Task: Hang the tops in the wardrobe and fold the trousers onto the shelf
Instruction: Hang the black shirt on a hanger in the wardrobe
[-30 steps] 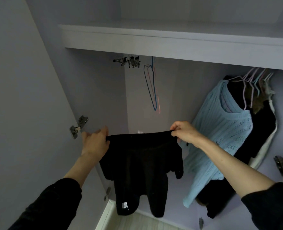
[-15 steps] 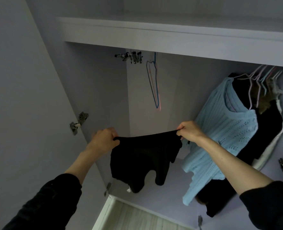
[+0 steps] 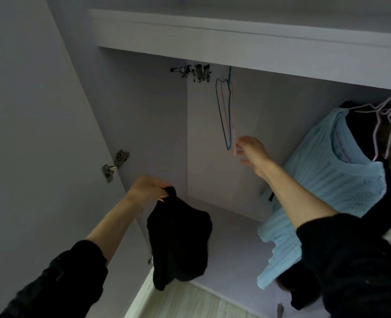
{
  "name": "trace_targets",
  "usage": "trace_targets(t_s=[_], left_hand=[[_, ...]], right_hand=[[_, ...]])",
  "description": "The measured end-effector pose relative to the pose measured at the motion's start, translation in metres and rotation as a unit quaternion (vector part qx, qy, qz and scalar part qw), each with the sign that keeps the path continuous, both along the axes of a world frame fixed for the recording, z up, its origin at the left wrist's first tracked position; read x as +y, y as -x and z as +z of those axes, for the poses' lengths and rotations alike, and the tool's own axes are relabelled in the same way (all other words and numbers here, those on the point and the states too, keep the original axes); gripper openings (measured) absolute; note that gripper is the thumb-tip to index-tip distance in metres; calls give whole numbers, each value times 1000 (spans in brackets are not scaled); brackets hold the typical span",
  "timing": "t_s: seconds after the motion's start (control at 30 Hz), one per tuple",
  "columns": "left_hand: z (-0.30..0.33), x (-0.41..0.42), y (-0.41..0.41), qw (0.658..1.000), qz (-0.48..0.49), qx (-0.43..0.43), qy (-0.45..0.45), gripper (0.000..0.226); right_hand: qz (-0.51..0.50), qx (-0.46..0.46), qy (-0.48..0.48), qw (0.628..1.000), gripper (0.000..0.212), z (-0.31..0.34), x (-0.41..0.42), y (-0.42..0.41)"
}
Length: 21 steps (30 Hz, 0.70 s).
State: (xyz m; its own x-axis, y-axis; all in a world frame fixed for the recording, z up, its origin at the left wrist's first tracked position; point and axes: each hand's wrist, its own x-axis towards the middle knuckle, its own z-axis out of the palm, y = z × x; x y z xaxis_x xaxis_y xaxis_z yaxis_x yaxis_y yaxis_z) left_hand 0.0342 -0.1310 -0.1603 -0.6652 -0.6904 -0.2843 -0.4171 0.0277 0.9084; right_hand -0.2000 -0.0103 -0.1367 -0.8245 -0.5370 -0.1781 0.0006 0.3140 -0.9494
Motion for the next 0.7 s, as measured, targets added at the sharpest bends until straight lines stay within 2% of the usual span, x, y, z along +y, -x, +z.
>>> trace_targets(t_s=[0.03, 0.1, 0.23, 0.33, 0.37, 0.47, 0.53, 0.6, 0.7], left_hand=[[-1, -1, -1, 1000, 5, -5, -7, 34], [-2, -6, -3, 1000, 22, -14, -14, 29], [-5, -22, -10, 999, 48, -25, -4, 34], [-11, -33, -13, 999, 44, -18, 0, 61], [-12, -34, -13, 999, 44, -17, 2, 61], [-11, -32, -11, 999, 45, -24, 6, 39], [-11, -30, -8, 999, 32, -29, 6, 38], [-14, -30, -5, 999, 17, -33, 6, 47], [-14, -26, -2, 999, 6, -39, 8, 26]], right_hand=[[0, -27, 23, 999, 28, 6, -10, 3], [-5, -47, 38, 998, 14, 14, -26, 8], [-29, -15, 4, 999, 22, 14, -42, 19], [-46, -21, 14, 999, 15, 13, -42, 23], [-50, -29, 19, 998, 15, 13, -41, 26], [-37, -37, 28, 998, 20, 16, -37, 29], [-6, -39, 21, 999, 16, 20, -33, 29], [25, -48, 5, 999, 10, 25, -30, 29], [3, -57, 3, 998, 8, 28, -30, 33]])
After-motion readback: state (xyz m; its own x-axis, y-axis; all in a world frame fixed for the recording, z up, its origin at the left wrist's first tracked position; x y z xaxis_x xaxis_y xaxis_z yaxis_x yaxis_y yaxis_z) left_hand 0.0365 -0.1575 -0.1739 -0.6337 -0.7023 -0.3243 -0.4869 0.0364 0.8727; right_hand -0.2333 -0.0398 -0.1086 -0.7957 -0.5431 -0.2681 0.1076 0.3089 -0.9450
